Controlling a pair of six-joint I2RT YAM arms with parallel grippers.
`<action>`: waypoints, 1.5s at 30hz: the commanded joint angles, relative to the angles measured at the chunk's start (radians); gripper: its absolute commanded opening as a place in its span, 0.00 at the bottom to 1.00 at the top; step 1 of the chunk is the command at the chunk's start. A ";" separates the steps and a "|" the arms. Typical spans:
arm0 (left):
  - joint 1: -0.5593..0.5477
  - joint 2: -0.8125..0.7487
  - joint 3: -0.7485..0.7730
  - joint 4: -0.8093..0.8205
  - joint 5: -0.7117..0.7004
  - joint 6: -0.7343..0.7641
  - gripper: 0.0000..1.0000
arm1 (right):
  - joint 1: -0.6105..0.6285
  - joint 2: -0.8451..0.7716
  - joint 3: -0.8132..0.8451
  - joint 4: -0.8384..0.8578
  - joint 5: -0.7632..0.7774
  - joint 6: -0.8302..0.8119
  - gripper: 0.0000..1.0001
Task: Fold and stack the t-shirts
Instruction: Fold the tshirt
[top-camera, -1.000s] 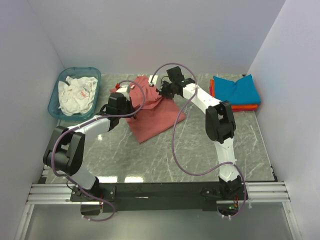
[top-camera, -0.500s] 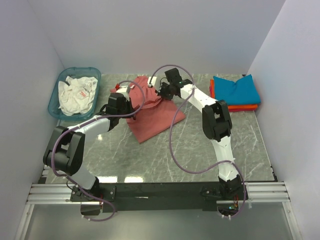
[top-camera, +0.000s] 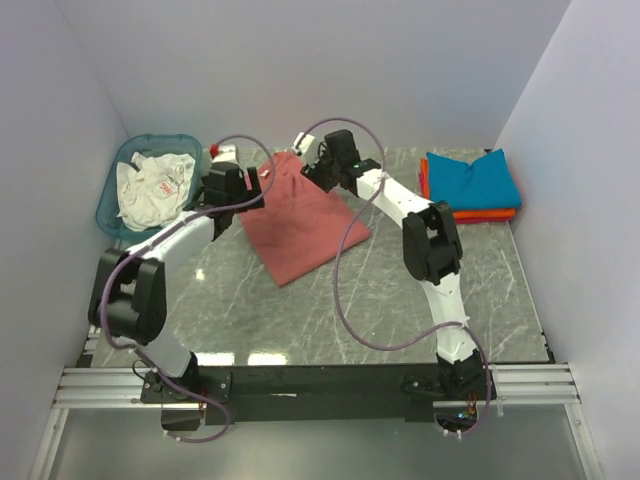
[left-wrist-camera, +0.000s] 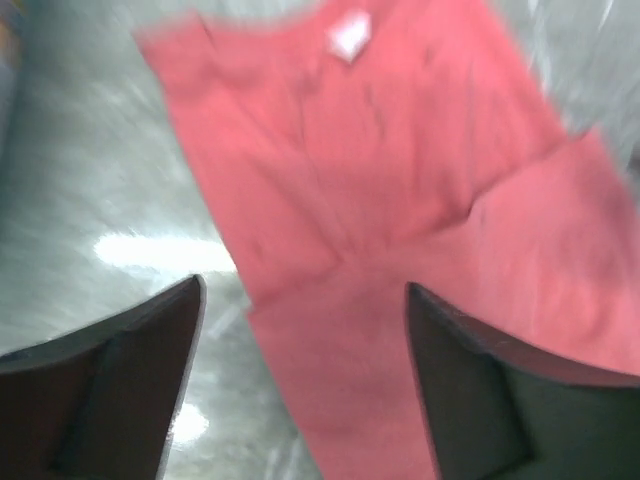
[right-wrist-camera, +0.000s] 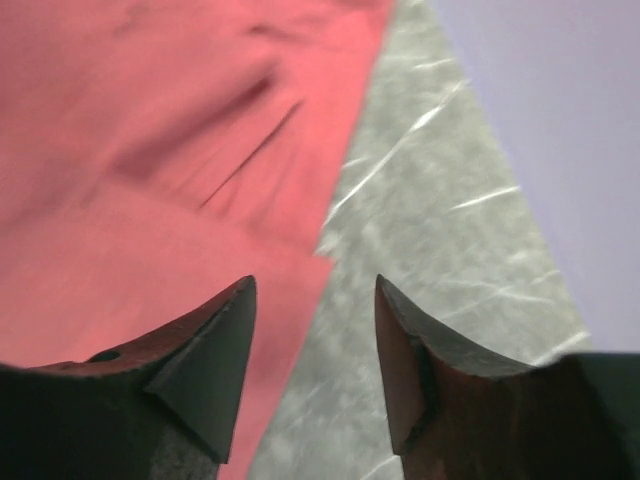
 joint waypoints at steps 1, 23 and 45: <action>0.006 -0.166 0.039 -0.014 -0.083 0.079 0.93 | -0.068 -0.173 -0.078 -0.005 -0.175 0.012 0.59; -0.460 -0.277 -0.297 -0.186 -0.006 0.575 0.81 | -0.345 -0.566 -0.632 -0.529 -0.707 -1.008 0.67; -0.500 -0.079 -0.278 -0.132 -0.046 0.543 0.54 | -0.190 -0.494 -0.732 -0.308 -0.565 -1.022 0.67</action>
